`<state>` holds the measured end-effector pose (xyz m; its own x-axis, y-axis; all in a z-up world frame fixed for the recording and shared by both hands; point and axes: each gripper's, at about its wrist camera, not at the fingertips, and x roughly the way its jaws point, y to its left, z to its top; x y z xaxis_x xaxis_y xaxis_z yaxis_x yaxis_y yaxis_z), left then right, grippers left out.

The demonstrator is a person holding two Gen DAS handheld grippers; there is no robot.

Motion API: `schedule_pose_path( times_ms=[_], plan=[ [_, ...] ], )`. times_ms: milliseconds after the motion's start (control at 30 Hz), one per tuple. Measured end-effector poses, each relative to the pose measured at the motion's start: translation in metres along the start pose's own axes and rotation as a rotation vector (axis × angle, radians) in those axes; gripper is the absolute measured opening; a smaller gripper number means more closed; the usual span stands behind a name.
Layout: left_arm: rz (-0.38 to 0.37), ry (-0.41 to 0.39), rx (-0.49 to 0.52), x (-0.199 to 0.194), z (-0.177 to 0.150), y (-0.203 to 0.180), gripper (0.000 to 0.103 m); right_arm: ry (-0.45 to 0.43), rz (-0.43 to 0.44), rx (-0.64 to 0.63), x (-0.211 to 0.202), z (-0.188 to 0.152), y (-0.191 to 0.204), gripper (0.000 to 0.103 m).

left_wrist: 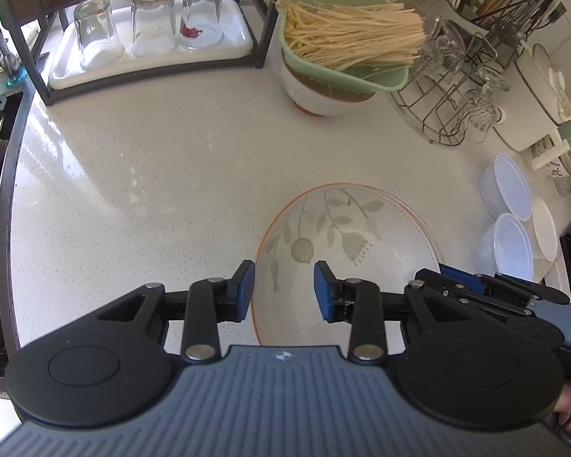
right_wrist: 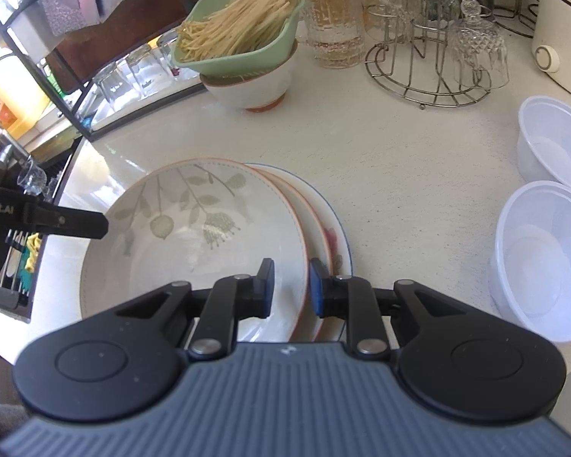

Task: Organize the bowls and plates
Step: 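Move the left tool away from the stack toward the white plastic bowls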

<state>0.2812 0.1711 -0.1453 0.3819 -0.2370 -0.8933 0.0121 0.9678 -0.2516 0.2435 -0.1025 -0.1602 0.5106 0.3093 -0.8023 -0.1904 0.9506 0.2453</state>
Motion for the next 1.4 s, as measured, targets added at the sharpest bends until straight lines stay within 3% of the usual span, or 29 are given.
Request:
schedule_pose_path(
  times_ms=[333,633,1167,1400],
  plan=[
    [-0.058,-0.028,0.059,-0.007,0.0,-0.002,0.039,-0.049,-0.079,0.017,-0.013,-0.001,0.007,0.024],
    [-0.116,-0.073,0.106,-0.024,0.01,-0.01,0.039,-0.113,-0.068,0.077,-0.037,0.002,0.014,0.023],
    [-0.14,-0.181,0.215,-0.058,0.002,-0.03,0.039,-0.247,-0.07,0.074,-0.108,0.017,0.042,0.023],
    [-0.159,-0.166,0.218,-0.054,-0.001,-0.029,0.039,-0.293,-0.12,0.071,-0.121,0.012,0.052,0.023]
  ],
)
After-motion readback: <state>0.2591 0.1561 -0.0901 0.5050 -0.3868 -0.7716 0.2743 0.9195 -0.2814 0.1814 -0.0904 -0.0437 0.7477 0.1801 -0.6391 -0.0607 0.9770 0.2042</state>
